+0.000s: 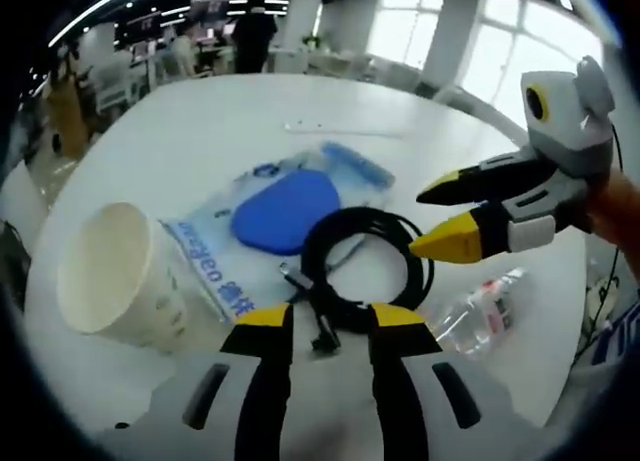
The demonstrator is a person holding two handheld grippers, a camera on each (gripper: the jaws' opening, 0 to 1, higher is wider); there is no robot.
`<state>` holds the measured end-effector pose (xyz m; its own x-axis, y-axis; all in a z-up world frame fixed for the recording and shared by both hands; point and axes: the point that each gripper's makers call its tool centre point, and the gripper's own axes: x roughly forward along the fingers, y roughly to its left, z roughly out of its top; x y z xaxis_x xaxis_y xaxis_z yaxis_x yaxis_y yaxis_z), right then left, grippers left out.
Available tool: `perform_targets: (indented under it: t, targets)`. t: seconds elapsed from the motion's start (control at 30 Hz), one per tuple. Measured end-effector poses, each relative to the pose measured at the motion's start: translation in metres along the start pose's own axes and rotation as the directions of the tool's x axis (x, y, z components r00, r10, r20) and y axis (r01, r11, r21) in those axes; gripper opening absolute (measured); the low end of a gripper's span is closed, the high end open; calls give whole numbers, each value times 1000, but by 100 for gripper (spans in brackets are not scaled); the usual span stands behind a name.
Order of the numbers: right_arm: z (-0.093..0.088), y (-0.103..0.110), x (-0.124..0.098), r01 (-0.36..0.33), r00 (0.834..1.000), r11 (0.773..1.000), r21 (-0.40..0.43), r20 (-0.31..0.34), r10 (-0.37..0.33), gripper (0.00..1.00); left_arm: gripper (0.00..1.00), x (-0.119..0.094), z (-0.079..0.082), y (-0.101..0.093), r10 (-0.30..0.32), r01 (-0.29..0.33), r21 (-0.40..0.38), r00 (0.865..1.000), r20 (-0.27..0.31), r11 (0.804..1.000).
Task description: Arrange the tabletop items into an orderly group along one side of the table until the central work area is clear of visible clutter.
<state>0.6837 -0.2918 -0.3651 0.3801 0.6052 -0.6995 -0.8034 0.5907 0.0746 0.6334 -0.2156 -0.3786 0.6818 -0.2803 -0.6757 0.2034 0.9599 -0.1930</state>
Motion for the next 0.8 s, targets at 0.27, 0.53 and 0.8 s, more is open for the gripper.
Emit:
perform_targets:
  t: [0.27, 0.53, 0.8]
  targets:
    - [-6, 0, 10, 22, 999, 999, 39, -43, -20, 39, 26, 0, -1, 0, -2, 2, -7, 1000, -17, 1000]
    - [-9, 1, 17, 32, 997, 999, 41, -66, -30, 36, 22, 1, -2, -2, -10, 10, -8, 1000, -27, 1000]
    - [-16, -2, 17, 50, 994, 996, 70, -97, -43, 31, 20, 4, -2, -4, -12, 11, -13, 999, -39, 1000]
